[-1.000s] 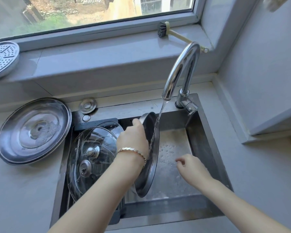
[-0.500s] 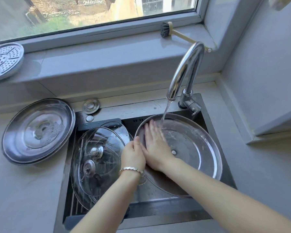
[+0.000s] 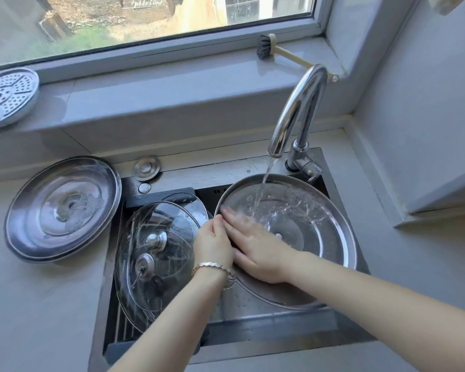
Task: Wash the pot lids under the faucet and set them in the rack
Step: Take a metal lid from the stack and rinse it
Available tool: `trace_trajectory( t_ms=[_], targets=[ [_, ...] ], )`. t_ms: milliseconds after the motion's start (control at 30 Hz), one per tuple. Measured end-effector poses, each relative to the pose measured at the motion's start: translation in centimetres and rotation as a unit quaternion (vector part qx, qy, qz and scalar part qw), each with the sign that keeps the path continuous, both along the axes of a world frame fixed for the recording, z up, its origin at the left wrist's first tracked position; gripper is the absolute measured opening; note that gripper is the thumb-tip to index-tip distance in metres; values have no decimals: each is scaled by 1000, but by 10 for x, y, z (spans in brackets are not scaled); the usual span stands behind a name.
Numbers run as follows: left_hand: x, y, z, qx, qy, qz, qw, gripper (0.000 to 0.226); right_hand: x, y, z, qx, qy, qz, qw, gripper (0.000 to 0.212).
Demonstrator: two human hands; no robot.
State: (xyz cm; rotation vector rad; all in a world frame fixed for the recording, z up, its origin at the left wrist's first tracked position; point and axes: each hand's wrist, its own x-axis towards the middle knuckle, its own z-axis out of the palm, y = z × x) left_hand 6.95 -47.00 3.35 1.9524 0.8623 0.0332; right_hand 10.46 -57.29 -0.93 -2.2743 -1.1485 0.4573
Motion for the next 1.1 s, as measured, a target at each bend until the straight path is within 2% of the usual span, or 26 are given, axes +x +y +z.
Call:
trace_trajectory(
  t_ms=[67,200,233,300,367,433,533,633,700,767,833,900,933,967,1033,1100],
  targets=[
    [0,2,0,-5,7,8,1000,41,1,-2,0,-7,1,33,999,73],
    [-1,0,4,9,9,-1,1000,49,27,-10,-6,-124,2,-130,984,63],
    [-1,-1,4,10,11,-1,1000,49,23,-6,-6,-109,5,-126,986,64],
    [-1,0,2,7,12,4,1000,47,4,4,-5,-31,2,-46,998,71],
    [-1,2,3,4,10,10,1000,46,2,3,-8,-11,-16,1,1000,71],
    [-2,3,6,16,1,1,1000,47,24,-7,-11,-27,-47,-65,996,70],
    [-1,7,16,41,-38,10,998,46,48,-29,-17,-102,-26,-211,972,62],
    [3,9,25,86,-78,8,993,43,48,-37,-24,-64,-42,-283,956,62],
    [6,4,29,108,-110,11,988,40,37,-29,-25,-32,1,-355,934,63],
    [10,1,35,137,-151,29,979,32,23,-19,-25,-10,95,-414,905,64],
    [15,3,39,202,-160,7,966,36,8,-17,-27,-23,163,-379,911,63],
    [20,7,43,283,-134,-38,949,37,-2,-22,-34,-28,231,-362,903,45],
    [22,7,46,333,-124,-67,932,36,-6,-26,-36,-22,271,-385,882,31],
    [24,6,49,388,-128,-100,907,36,-8,-29,-36,-1,303,-419,856,25],
    [26,-1,57,473,-115,-141,862,36,-9,-38,-44,22,341,-490,802,28],
    [28,-9,64,432,-44,-169,885,37,-8,-41,-48,20,374,-533,759,35]
  ],
)
